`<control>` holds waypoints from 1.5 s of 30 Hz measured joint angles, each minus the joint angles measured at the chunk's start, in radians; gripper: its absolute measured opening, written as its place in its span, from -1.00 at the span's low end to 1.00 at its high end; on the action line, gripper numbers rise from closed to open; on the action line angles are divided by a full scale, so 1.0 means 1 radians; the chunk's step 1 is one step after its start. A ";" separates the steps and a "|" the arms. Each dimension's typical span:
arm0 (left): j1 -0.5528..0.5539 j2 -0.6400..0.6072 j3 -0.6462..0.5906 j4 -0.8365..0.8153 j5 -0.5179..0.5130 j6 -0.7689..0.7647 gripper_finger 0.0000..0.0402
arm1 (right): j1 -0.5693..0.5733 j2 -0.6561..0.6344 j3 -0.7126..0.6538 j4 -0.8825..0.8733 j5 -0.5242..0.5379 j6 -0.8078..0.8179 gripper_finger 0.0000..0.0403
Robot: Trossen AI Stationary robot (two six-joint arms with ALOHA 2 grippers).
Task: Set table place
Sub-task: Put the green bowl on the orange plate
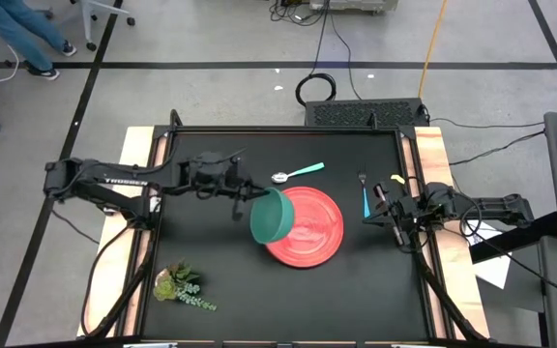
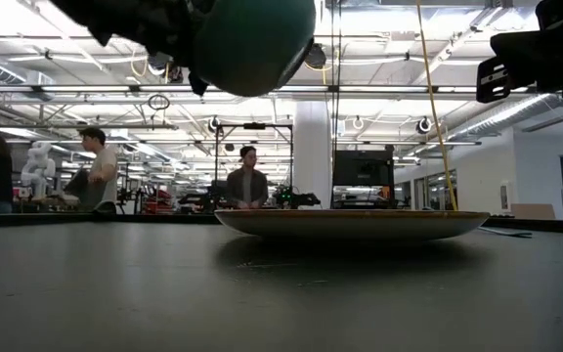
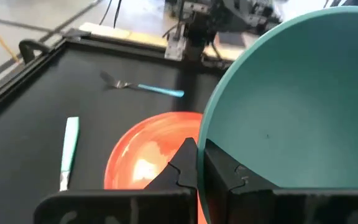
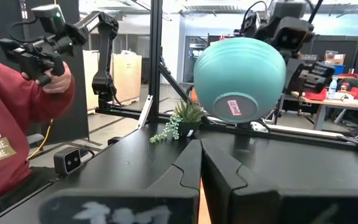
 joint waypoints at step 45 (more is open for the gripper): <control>0.052 0.725 0.906 -0.866 0.139 0.170 -0.98 | 0.000 0.025 0.000 0.010 0.049 0.001 -1.00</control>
